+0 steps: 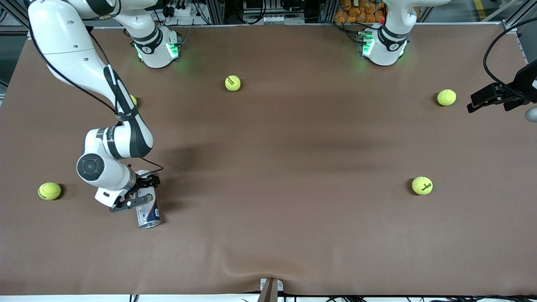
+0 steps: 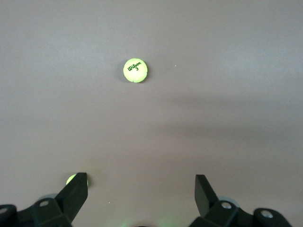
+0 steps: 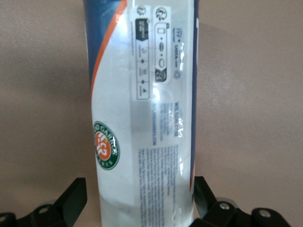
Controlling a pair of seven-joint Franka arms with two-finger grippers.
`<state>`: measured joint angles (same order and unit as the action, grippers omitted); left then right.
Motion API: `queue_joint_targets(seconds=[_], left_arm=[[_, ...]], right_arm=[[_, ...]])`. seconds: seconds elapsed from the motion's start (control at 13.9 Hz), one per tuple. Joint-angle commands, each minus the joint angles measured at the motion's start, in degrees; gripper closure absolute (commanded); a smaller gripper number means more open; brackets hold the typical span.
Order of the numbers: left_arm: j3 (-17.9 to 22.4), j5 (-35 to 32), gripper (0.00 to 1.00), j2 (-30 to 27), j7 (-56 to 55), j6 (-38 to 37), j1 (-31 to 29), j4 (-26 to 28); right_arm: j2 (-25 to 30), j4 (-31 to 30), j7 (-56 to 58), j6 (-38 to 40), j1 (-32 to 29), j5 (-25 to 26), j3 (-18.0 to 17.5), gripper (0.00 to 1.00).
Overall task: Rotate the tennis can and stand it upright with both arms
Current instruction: 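Close the right gripper around the can's middle and lift it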
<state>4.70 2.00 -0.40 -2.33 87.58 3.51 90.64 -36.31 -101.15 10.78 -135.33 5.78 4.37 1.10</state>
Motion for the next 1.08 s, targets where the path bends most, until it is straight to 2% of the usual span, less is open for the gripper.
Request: queue_joint_targets(seconds=[0.0,0.36,0.5,0.72,1.01], left_arm=[[0.2,-0.9,0.00,0.0,0.2,0.0,0.2,0.0],[0.2,-0.9,0.00,0.0,0.2,0.1,0.1,0.0],[0.2,-0.9,0.00,0.1,0.2,0.1,0.1,0.0],[0.2,-0.9,0.00,0.0,0.2,0.1,0.1,0.0],[0.2,-0.9,0.00,0.1,0.2,0.1,0.0,0.1]], right_arm=[[-1.2,0.9,3.0,-1.6,-0.4,0.6,0.0,0.01],[-1.7,1.7,3.8,-2.0,-0.5,0.6,0.0,0.24],[-1.2,2.4,3.6,-1.5,0.5,0.6,0.0,0.26],[0.2,5.0,3.4,0.8,5.9,0.6,0.0,0.26],[0.5,8.2,3.5,0.7,17.5,1.6,0.0,0.26]])
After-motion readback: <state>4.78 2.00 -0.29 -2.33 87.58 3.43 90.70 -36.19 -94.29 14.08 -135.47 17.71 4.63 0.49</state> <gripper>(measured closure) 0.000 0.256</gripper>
